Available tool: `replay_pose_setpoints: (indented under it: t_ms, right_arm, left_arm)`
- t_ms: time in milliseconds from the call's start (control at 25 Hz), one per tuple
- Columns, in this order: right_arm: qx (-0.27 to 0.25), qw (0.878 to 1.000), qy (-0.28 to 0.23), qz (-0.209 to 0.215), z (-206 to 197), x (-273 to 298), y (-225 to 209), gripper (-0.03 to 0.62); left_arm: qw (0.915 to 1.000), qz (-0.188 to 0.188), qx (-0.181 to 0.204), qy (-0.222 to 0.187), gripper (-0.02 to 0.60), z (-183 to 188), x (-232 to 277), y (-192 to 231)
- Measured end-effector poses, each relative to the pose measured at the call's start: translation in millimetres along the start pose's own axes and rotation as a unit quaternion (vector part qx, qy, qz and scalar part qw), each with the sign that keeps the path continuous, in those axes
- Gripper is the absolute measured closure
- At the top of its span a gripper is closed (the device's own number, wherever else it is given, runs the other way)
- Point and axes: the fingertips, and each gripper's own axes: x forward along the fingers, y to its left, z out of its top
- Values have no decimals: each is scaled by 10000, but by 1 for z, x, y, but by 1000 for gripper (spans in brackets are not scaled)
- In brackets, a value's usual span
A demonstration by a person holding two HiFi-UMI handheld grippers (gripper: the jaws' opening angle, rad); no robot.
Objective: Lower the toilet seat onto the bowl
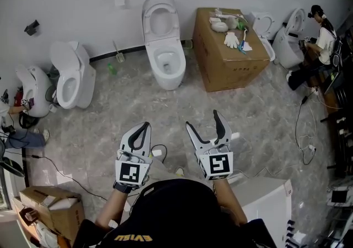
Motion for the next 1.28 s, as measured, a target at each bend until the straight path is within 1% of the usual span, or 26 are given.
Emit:
replay_pose_setpoints:
  t_ms: [120,240,480,600,800,920,1040,1160,1280]
  right_arm:
    - [-3,10000,66,-16,-1,20,7,220]
    - [-18,9999,150,-55,3,47,15,220]
    - [-152,9995,217,-170,32,107,31,220]
    - [-195,9992,213,-285,44,134,38,220]
    - [-254,9983,316,-422,49,175,51,220]
    - [-290,9977,390,-482,47,189,58,220]
    - [-339,9971,512,-457,40,199,59,220]
    - [-331,9961,658,-486,30,209,46,220]
    - [-250,9961,697,-471,21,227,28,220]
  left_arm:
    - [9999,-38,1,156,570,-11,6,20]
    - [9997,-54,-38,216,569,-16,17,51]
    - [9997,-48,-193,129,571,-5,45,127]
    - [9996,-117,-225,107,571,-4,53,158]
    - [9995,-154,-268,27,569,-11,63,202]
    - [9991,-237,-338,95,569,-22,67,216]
    - [9988,-304,-303,235,569,-34,75,224]
    - [9981,-350,-296,410,570,-42,90,224]
    - [9974,-340,-321,546,570,-46,108,220]
